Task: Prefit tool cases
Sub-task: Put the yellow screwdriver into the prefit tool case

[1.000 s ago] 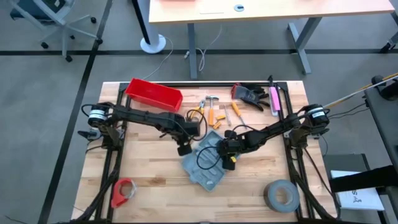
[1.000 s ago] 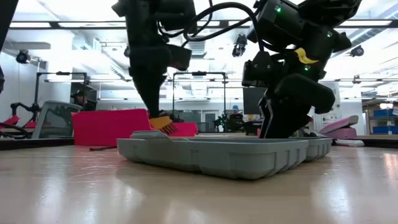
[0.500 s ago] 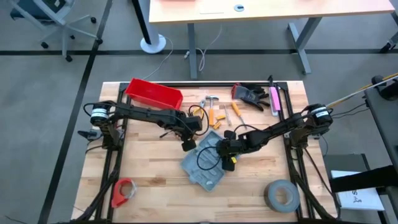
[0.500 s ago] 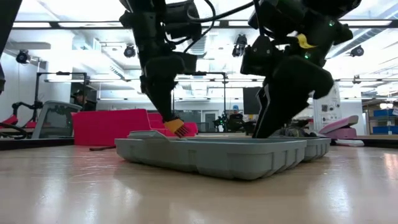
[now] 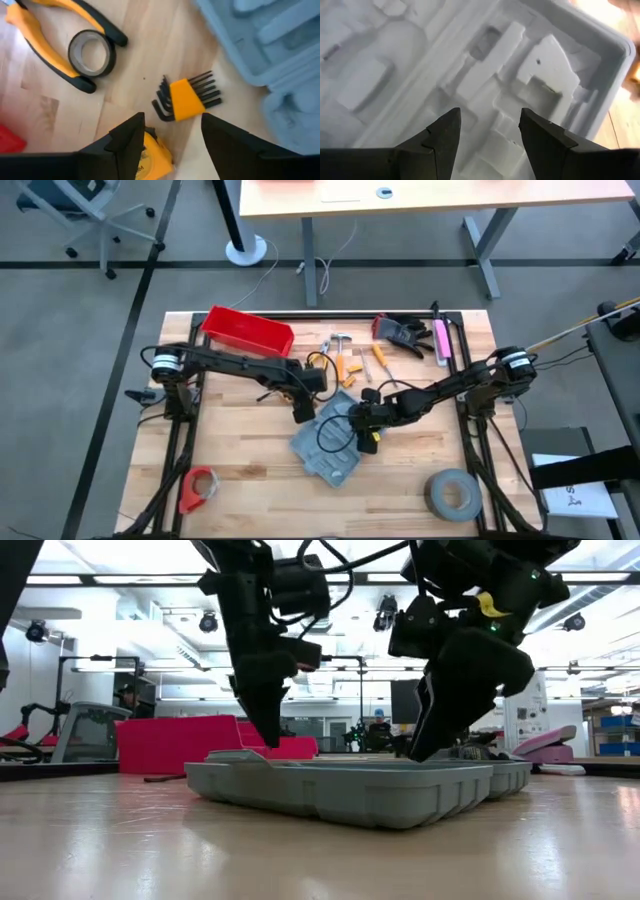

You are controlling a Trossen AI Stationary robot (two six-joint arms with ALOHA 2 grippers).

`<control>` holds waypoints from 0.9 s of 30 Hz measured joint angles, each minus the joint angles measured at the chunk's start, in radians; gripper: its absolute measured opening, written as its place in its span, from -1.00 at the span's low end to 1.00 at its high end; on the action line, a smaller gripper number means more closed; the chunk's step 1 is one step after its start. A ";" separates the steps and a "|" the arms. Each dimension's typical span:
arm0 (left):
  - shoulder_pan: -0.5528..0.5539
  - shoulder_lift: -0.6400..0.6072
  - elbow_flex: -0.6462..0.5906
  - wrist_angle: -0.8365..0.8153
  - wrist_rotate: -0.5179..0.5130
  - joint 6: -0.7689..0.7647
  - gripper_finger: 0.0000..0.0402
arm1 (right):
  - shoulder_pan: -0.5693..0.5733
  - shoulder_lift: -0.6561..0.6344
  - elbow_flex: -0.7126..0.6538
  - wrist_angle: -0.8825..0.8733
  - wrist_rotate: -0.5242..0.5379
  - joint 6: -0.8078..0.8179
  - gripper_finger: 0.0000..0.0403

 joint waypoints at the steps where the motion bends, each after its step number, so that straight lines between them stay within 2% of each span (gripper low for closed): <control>1: -0.001 -0.007 0.000 0.000 0.009 -0.002 0.00 | 0.000 0.000 0.000 -0.015 0.005 0.001 -0.09; 10: -0.057 -0.015 0.000 0.002 0.213 -0.042 -0.03 | 0.000 -0.031 -0.008 -0.086 0.038 0.012 -0.09; 21: -0.174 -0.029 0.000 0.114 0.225 -0.086 -0.16 | 0.009 -0.088 -0.024 -0.234 0.042 -0.007 -0.09; 27: -0.229 -0.030 -0.005 0.128 0.226 -0.131 -0.19 | 0.035 -0.087 -0.041 -0.239 0.022 -0.006 -0.09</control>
